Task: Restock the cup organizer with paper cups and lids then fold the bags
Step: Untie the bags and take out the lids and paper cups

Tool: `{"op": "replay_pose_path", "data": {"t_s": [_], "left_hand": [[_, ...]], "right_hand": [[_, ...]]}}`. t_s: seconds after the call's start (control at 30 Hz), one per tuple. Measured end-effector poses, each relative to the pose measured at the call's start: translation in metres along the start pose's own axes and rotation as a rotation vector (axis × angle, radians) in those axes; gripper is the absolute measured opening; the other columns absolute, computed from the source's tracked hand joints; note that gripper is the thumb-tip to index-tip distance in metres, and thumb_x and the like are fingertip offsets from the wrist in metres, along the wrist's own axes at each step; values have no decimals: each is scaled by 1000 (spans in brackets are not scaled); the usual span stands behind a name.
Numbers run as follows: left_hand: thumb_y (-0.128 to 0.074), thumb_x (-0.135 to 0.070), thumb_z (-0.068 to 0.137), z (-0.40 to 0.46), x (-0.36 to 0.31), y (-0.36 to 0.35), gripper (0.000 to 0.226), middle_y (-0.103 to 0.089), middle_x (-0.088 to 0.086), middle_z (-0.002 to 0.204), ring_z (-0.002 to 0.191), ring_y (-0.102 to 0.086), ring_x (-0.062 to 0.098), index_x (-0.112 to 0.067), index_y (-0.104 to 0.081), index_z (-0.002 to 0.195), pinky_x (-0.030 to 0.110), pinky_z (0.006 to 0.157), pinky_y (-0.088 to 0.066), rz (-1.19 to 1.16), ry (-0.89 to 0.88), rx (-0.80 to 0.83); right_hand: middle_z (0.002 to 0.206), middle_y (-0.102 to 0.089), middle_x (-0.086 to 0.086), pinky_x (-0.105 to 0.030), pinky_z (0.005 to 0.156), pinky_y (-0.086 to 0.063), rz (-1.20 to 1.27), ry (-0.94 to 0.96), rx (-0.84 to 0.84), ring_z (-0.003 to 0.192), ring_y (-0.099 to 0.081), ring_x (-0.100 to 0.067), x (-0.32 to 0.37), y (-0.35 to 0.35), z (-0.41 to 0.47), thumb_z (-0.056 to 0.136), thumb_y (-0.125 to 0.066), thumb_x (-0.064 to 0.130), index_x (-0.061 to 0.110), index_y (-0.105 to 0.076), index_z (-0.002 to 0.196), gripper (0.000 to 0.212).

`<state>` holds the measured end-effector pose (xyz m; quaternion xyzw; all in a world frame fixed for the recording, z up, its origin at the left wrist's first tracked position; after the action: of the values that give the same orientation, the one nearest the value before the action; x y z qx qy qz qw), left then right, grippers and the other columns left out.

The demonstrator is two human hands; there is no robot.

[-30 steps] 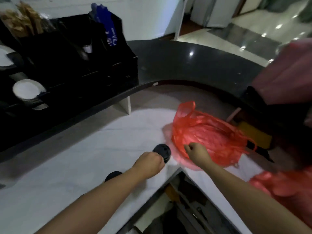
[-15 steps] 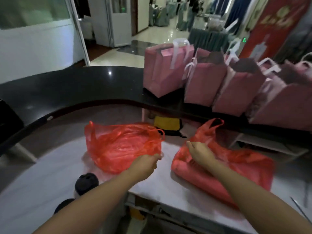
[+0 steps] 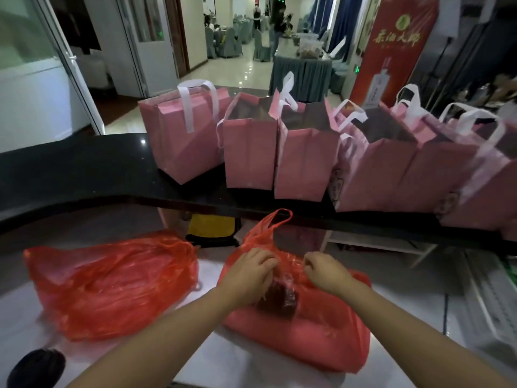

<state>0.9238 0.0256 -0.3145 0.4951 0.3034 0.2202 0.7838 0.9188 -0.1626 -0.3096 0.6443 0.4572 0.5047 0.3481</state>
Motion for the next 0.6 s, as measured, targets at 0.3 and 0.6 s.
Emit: {"op": "replay_pose_path", "data": {"t_s": [0.3, 0.6], "left_hand": [[-42, -62, 90, 16, -7, -43, 67, -59, 0, 129, 133, -42, 27, -29, -44, 148, 57, 124, -5, 329, -184, 410], [-49, -40, 89, -3, 6, -34, 25, -59, -6, 95, 94, -56, 24, -32, -72, 96, 50, 104, -44, 302, -342, 295]], "right_hand": [[98, -72, -13, -36, 74, -46, -36, 37, 245, 85, -62, -28, -14, -29, -11, 94, -47, 21, 18, -64, 80, 22], [122, -67, -3, -35, 85, -49, -143, 20, 137, 111, -62, -26, -9, -35, -23, 93, -53, 34, 26, -67, 117, 29]]}}
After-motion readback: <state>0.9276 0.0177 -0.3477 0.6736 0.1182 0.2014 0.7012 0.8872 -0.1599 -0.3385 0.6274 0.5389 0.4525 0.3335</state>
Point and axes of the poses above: each hand's wrist, its own z-axis towards the middle knuckle, its own y-axis out of the back of the hand, x = y × z, the point moved 7 cm from there along z, towards the middle knuckle
